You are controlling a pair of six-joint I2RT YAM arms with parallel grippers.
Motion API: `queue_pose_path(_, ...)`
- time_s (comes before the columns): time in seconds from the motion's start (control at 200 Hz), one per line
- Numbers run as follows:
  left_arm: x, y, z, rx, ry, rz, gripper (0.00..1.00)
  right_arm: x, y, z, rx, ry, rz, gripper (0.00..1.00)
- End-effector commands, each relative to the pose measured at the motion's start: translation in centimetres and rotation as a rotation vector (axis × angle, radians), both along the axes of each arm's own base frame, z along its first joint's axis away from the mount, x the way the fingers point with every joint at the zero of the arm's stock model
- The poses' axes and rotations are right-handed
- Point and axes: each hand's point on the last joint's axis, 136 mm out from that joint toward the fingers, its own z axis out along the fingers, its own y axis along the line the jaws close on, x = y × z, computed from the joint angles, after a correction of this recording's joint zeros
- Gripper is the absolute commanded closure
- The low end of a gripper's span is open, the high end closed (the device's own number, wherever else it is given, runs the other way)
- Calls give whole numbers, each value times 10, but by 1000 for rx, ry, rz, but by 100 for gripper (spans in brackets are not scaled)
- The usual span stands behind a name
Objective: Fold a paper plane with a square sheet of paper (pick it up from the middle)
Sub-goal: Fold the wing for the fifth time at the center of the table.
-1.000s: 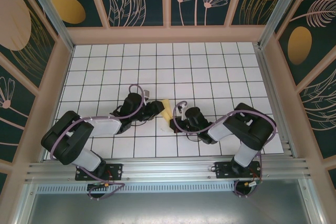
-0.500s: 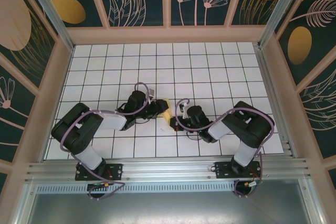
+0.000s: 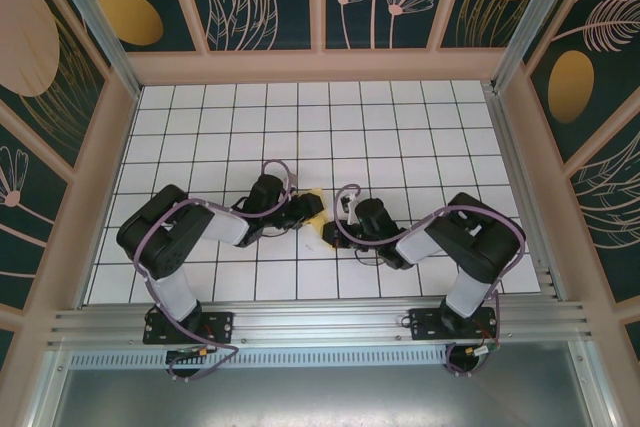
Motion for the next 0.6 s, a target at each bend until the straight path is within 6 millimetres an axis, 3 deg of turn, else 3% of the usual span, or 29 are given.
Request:
queue_pose_path(0.0,2,3,-13,43,-1,-8,53,-7,-9,-9,-63,64,-9,84)
queue_pose_path(0.32,0,4,-21,68,4,-23,54,-2,-10,9,-90,42,-19,77)
queue_pose_path(0.595,1,-1,-12,44,-11,-40,53,-1,-12,-6,-142,96,-33,97)
